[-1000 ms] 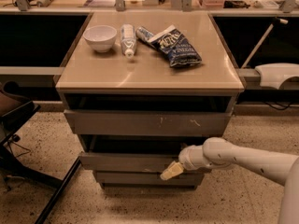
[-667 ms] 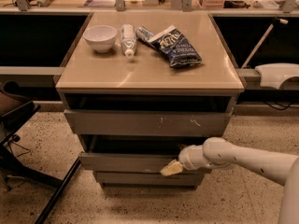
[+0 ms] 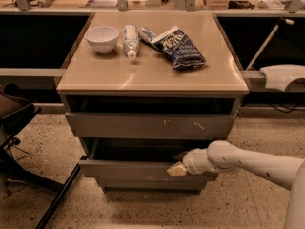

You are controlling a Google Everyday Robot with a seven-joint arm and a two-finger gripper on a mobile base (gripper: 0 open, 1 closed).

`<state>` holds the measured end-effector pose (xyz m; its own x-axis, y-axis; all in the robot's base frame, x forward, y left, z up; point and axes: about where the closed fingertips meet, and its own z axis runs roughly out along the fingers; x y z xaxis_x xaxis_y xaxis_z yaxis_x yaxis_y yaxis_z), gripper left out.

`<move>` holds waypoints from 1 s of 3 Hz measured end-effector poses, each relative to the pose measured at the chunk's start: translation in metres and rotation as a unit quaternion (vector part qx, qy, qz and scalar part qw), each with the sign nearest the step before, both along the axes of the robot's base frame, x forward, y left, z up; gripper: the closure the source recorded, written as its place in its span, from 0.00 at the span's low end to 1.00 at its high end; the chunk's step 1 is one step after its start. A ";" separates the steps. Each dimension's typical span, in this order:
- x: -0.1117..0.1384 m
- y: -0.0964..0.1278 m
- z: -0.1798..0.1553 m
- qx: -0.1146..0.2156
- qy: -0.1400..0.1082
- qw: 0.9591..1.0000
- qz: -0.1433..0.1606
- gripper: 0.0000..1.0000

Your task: Open middle drawer

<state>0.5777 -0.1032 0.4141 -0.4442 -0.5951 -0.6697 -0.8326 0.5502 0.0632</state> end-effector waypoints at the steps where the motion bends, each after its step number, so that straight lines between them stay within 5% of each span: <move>1: -0.026 -0.010 0.005 0.000 -0.008 1.000 -0.016 0.89; 2: -0.042 -0.015 0.013 -0.001 -0.017 0.999 -0.032 1.00; 3: -0.043 -0.016 0.014 0.000 -0.017 0.999 -0.032 1.00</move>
Offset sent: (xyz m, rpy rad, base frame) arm -0.1510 -0.0363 0.0171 -0.0445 -0.0756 -0.1986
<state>0.5343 -0.1190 0.4280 -0.4590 -0.5668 -0.6842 -0.7972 0.6027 0.0356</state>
